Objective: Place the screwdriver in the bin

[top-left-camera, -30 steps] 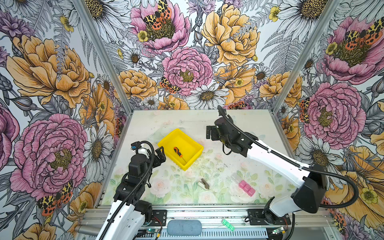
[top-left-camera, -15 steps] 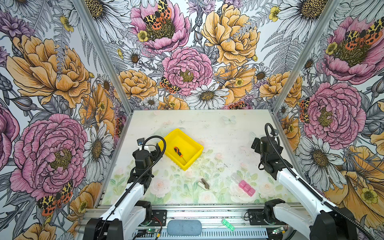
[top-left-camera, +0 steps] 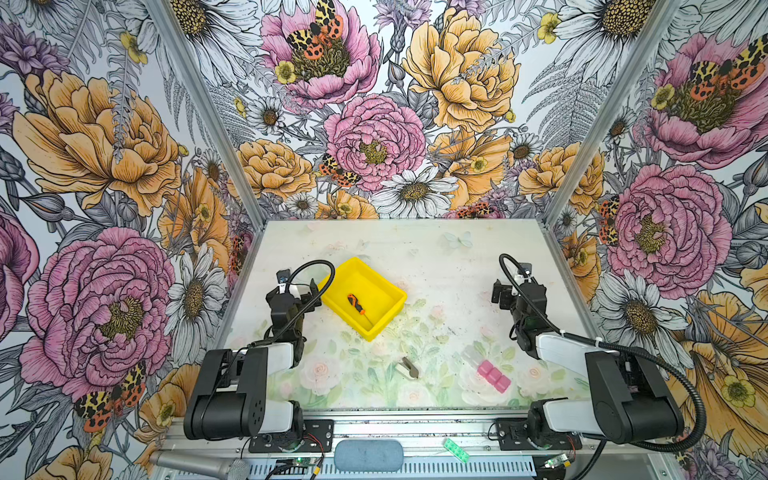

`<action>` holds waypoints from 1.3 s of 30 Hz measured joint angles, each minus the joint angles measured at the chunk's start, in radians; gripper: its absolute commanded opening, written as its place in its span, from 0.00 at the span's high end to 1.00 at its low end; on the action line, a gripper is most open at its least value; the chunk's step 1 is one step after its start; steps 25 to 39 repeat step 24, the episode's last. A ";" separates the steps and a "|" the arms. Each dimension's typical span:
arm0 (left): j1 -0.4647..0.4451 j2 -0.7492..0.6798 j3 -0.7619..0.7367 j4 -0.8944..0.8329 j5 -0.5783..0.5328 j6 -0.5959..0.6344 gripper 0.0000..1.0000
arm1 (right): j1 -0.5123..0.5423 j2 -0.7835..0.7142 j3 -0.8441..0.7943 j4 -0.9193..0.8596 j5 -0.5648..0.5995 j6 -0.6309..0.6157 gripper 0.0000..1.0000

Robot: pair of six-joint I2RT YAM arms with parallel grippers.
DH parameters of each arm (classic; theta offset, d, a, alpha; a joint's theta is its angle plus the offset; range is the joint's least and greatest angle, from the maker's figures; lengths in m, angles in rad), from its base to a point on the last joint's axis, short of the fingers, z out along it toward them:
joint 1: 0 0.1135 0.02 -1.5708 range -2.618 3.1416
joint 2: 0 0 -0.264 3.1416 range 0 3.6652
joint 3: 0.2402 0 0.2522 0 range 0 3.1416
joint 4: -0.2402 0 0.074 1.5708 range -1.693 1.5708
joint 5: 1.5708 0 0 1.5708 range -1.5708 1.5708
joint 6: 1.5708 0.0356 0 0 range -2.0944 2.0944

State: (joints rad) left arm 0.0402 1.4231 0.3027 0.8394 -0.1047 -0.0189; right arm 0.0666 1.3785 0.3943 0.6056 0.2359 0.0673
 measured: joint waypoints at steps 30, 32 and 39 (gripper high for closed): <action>-0.036 0.128 0.066 0.082 0.015 0.019 0.01 | -0.086 0.161 -0.011 0.209 -0.134 0.002 0.00; -0.036 0.128 0.066 0.082 0.015 0.019 0.01 | -0.086 0.161 -0.011 0.209 -0.134 0.002 0.00; -0.036 0.128 0.066 0.082 0.015 0.019 0.01 | -0.086 0.161 -0.011 0.209 -0.134 0.002 0.00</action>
